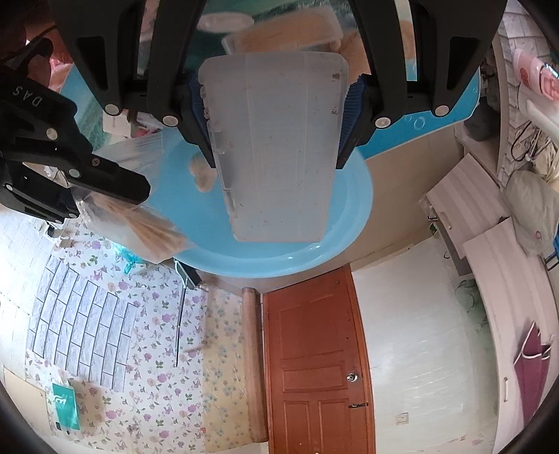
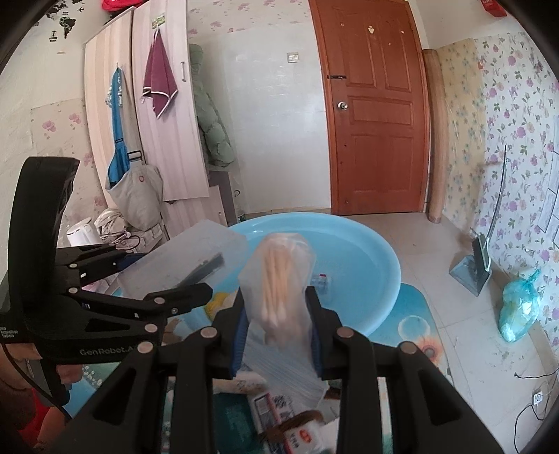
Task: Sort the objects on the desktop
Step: 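Carry case and swab bag over the blue basin and open both tools to release, then move both open tools back over the table toward the remaining items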
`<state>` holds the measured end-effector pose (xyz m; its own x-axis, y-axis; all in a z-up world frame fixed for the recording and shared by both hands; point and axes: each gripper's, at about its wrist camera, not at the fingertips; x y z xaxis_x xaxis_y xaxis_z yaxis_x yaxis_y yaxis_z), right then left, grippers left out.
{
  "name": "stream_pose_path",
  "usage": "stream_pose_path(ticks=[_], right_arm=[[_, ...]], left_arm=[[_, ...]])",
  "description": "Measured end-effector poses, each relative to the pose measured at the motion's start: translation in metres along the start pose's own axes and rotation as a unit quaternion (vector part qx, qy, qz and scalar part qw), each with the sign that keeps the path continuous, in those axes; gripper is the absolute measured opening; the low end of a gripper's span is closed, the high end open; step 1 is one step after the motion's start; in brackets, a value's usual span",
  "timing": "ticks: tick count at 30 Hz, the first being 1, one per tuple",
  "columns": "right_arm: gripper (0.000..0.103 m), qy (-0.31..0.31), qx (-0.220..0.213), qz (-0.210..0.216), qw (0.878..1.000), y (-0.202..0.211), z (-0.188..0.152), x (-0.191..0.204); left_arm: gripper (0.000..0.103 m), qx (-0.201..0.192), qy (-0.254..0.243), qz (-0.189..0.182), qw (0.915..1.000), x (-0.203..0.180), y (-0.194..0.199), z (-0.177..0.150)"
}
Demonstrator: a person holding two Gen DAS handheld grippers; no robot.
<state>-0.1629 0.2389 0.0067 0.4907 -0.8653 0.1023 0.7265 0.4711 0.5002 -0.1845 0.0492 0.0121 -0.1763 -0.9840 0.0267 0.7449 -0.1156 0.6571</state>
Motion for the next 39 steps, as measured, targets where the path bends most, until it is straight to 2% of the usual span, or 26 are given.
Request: stream_pose_path(ticks=[9, 12, 16, 19, 21, 23, 29, 31, 35, 37, 39], right_arm=[[0.031, -0.011, 0.002, -0.005, 1.000, -0.020, 0.005, -0.012], [0.032, -0.009, 0.004, -0.003, 1.000, -0.025, 0.005, -0.012], [0.033, -0.016, 0.015, -0.011, 1.000, -0.031, 0.004, -0.013], [0.043, -0.010, 0.025, -0.025, 0.999, -0.032, 0.002, -0.011], [0.058, -0.008, 0.027, -0.031, 0.999, -0.032, 0.002, -0.010], [0.062, -0.011, 0.026, -0.032, 0.999, -0.028, 0.000, -0.009], [0.062, -0.014, 0.031, -0.035, 0.999, -0.019, -0.005, -0.005], [0.062, -0.015, 0.032, -0.037, 0.999, -0.016, -0.007, -0.003], [0.062, -0.022, 0.040, -0.040, 0.998, -0.011, -0.012, -0.001], [0.062, -0.026, 0.043, -0.040, 0.998, -0.007, -0.015, 0.000], [0.062, -0.029, 0.049, -0.042, 0.998, -0.005, -0.018, 0.001]], left_arm=[[0.062, 0.001, -0.007, -0.004, 1.0000, -0.003, -0.022, 0.011], [0.070, -0.004, -0.010, 0.001, 0.9999, -0.005, -0.023, 0.014], [0.070, -0.007, -0.009, 0.007, 0.9999, -0.007, -0.023, 0.017], [0.070, -0.007, -0.004, 0.009, 0.9999, -0.005, -0.020, 0.016], [0.070, -0.007, -0.002, 0.014, 0.9999, -0.003, -0.017, 0.015], [0.070, -0.006, 0.006, 0.011, 0.9999, 0.001, -0.014, 0.012], [0.071, 0.000, 0.011, 0.020, 0.9997, 0.006, -0.002, -0.002], [0.079, 0.004, 0.016, 0.021, 0.9996, 0.009, 0.001, -0.007], [0.084, 0.011, 0.031, 0.018, 0.9993, 0.016, 0.010, -0.022], [0.090, 0.012, 0.034, 0.020, 0.9991, 0.019, 0.014, -0.028], [0.092, 0.013, 0.038, 0.022, 0.9990, 0.021, 0.019, -0.035]])
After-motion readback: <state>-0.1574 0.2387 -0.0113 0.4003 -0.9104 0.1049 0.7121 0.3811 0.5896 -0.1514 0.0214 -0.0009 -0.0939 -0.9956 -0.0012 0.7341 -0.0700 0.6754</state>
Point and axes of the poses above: each gripper's, at about its wrist camera, not at the fingertips, and y roughly against the way its jaws point, x to its left, z to its top, and after that the axes turned 1 degree about y, right-handed
